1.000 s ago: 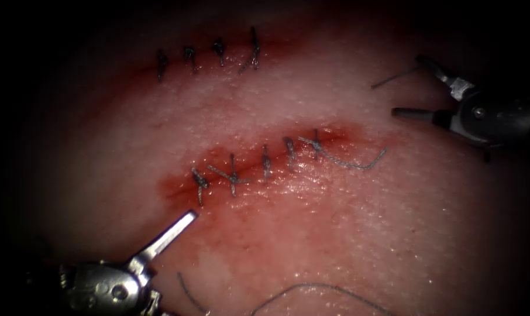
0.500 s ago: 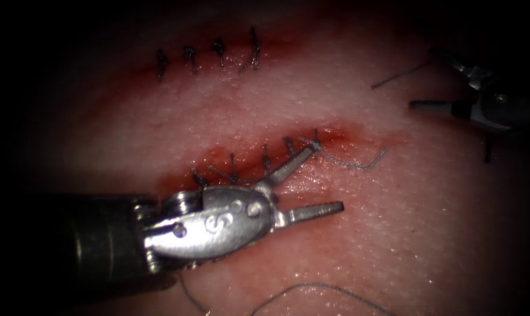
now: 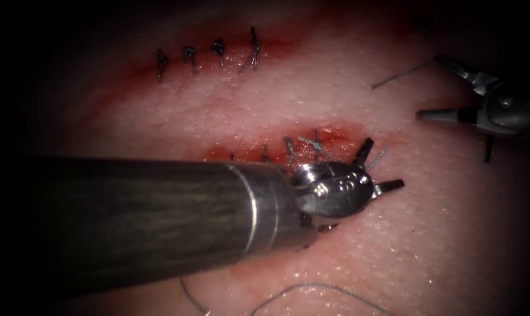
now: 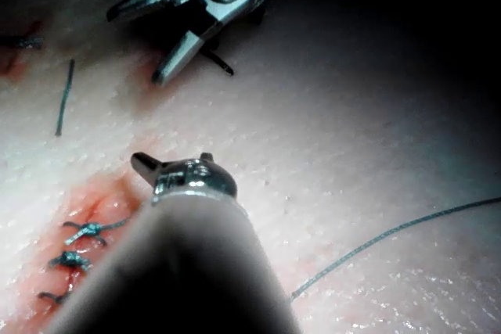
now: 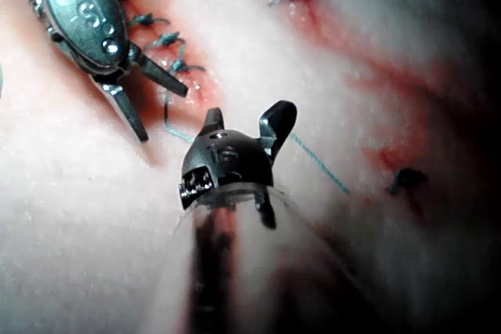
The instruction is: Wound Closure
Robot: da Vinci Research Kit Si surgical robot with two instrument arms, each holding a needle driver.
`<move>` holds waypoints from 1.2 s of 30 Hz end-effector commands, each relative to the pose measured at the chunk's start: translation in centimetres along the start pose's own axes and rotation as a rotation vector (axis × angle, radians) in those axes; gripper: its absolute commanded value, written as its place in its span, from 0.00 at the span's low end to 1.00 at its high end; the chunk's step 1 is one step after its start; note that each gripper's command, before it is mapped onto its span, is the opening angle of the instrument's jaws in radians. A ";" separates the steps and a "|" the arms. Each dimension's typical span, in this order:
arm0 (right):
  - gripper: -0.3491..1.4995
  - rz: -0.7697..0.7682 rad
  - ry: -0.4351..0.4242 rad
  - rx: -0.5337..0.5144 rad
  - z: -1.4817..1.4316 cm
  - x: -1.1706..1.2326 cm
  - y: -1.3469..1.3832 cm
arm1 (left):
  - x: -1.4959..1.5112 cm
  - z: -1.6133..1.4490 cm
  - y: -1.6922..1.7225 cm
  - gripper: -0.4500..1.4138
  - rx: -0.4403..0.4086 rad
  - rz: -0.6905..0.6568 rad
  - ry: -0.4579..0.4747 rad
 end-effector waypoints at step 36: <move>0.70 0.055 0.119 0.169 0.33 -0.19 -0.22 | -0.08 -0.08 -0.56 0.00 -0.184 0.017 0.211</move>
